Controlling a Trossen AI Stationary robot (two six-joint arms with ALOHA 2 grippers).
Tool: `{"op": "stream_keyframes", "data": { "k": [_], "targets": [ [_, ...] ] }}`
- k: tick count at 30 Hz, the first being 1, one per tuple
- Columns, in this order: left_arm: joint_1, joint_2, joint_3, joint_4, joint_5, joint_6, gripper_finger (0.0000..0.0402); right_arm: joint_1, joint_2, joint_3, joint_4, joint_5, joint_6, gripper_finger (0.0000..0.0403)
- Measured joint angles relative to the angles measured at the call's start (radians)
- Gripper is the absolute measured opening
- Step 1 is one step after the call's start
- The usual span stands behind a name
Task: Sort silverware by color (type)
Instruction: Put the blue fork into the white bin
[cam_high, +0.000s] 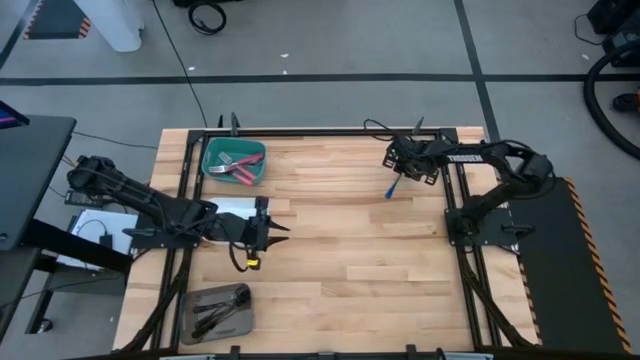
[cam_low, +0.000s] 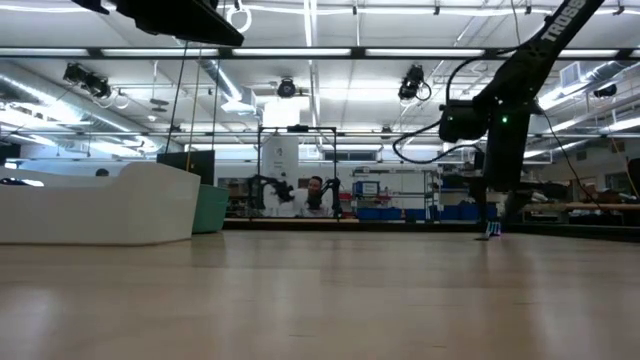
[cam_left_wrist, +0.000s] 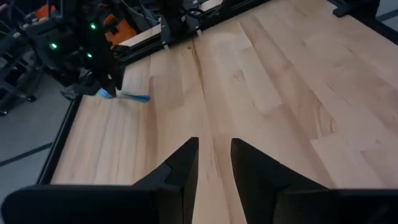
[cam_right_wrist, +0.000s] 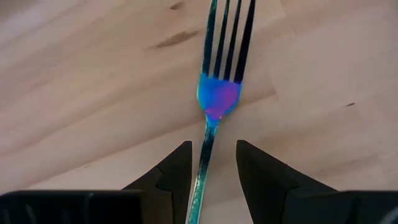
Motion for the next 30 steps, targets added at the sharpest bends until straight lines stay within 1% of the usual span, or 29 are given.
{"op": "stream_keyframes", "data": {
  "k": [3, 6, 10, 14, 18, 21, 23, 27, 30],
  "targets": [
    [0.018, 0.0, 0.0, 0.001, 0.0, 0.0, 0.0105, 0.001, 0.058, 0.006, 0.026, -0.006, -0.01, 0.0134],
    [0.044, 0.0, 0.0, 0.001, 0.0, 0.0, 0.0105, -0.004, 0.099, 0.025, 0.016, -0.003, -0.033, 0.0134],
    [0.083, 0.0, 0.0, 0.001, 0.0, -0.001, 0.0105, -0.004, 0.106, 0.058, -0.041, 0.007, -0.061, 0.013],
    [0.115, 0.0, 0.0, 0.001, 0.0, -0.018, 0.0105, -0.004, 0.105, 0.068, -0.053, 0.0, -0.086, 0.0105],
    [0.142, 0.0, 0.0, 0.0, 0.0, -0.035, 0.0105, -0.006, 0.108, 0.069, -0.051, 0.001, -0.096, 0.0057],
    [0.154, 0.0, 0.0, 0.0, 0.0, -0.053, 0.0105, -0.011, 0.107, 0.069, -0.051, -0.005, -0.143, 0.0019],
    [0.159, 0.0, 0.0, -0.001, 0.0, -0.053, 0.0105, -0.014, 0.107, 0.069, -0.052, -0.012, -0.173, 0.0013],
    [0.163, 0.0, 0.0, -0.006, 0.0, -0.054, 0.0105, -0.032, 0.107, 0.069, -0.052, -0.043, -0.25, 0.0022],
    [0.163, 0.0, 0.0, -0.006, 0.0, -0.054, 0.0105, -0.038, 0.102, 0.069, -0.052, -0.061, -0.33, 0.0017]
  ]
}}
